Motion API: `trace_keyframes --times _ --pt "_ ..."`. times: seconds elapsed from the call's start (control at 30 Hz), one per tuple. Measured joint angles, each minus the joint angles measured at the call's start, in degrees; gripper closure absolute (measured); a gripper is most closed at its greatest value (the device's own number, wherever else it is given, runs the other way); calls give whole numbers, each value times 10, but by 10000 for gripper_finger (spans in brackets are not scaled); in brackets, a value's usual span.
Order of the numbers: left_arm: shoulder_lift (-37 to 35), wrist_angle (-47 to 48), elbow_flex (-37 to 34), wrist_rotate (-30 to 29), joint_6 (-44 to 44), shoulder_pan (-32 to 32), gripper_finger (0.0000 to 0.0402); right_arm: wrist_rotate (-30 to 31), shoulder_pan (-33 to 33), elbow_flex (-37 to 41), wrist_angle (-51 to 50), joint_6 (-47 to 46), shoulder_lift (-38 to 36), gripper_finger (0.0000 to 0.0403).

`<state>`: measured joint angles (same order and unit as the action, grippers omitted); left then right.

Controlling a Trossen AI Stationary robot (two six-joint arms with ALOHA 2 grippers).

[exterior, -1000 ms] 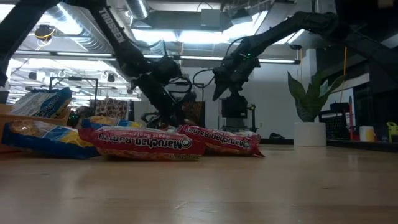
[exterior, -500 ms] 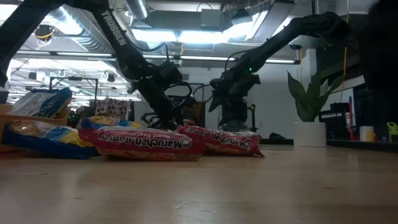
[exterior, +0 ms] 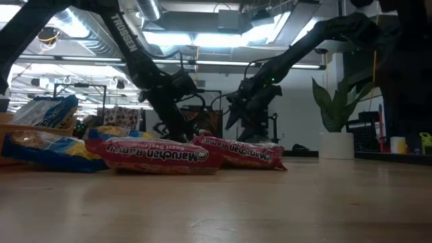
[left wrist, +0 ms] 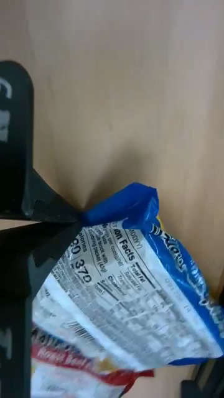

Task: Sort Maruchan noodles
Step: Put the blue noodle pack into the yellow bin

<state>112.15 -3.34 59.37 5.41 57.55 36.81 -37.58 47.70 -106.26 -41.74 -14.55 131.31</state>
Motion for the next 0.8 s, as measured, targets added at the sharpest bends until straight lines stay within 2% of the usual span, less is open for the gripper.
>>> trace_keyframes --times 0.1,0.27,0.5,0.6,0.8 --pt "-27 -2 -2 14 6 -5 401 -23 0 0 -2 0 -2 123" --pt "-77 -11 0 -52 -1 -2 402 -25 1 0 13 4 -10 123" --pt "-40 -30 -2 -44 -11 2 401 -25 4 0 18 0 -10 123" --pt "-32 -75 0 -31 -11 0 401 -25 4 0 21 0 -10 123" --pt "-21 -77 1 -28 -16 -12 401 -23 4 0 25 0 -10 123"
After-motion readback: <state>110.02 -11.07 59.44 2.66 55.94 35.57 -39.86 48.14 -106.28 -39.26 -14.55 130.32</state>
